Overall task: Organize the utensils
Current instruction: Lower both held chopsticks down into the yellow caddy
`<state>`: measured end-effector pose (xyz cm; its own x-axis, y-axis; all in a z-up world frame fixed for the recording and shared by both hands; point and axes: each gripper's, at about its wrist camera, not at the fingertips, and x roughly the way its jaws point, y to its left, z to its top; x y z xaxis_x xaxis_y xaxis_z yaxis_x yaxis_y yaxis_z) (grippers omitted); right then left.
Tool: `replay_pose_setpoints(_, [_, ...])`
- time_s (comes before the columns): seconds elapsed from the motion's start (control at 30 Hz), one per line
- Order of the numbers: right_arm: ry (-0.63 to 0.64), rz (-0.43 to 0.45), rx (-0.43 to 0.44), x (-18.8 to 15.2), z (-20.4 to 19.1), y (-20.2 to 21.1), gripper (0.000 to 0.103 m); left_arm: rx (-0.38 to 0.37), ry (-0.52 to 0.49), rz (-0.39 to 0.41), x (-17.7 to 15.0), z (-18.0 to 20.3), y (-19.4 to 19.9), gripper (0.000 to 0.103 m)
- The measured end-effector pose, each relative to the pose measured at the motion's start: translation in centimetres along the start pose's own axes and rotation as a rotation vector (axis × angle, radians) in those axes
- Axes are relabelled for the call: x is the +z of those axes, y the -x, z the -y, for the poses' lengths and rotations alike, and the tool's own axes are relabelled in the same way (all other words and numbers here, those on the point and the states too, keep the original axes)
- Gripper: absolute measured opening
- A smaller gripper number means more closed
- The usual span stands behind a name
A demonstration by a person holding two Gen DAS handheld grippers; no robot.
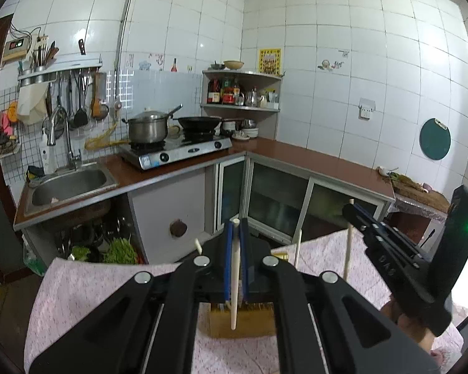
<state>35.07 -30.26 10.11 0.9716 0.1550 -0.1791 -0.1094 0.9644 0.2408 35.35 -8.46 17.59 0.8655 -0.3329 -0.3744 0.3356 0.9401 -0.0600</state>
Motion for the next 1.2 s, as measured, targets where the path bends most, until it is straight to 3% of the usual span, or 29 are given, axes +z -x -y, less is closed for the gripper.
replay_pose_setpoints(0.23, [0.005, 0.045, -0.017, 2.0, -0.2, -3.0, 0.006, 0.000, -0.006, 0.049, 3.4, 0.0, -1.1, 0.005])
replay_pose_setpoints(0.4, [-0.004, 0.096, -0.031, 3.0, 0.2, -4.7, 0.006, 0.018, -0.029, 0.072, 3.4, -0.1, -2.6, 0.005])
replay_pose_setpoints(0.83, [0.015, 0.192, -0.056, 1.1, 0.7, -7.1, 0.006, 0.015, -0.028, 0.047, -0.1, -1.3, -6.8, 0.005])
replay_pose_setpoints(1.2, [0.088, 0.183, -0.068, -1.4, -0.1, -7.9, 0.006, 0.040, -0.047, 0.063, -3.4, -1.5, -8.9, 0.005])
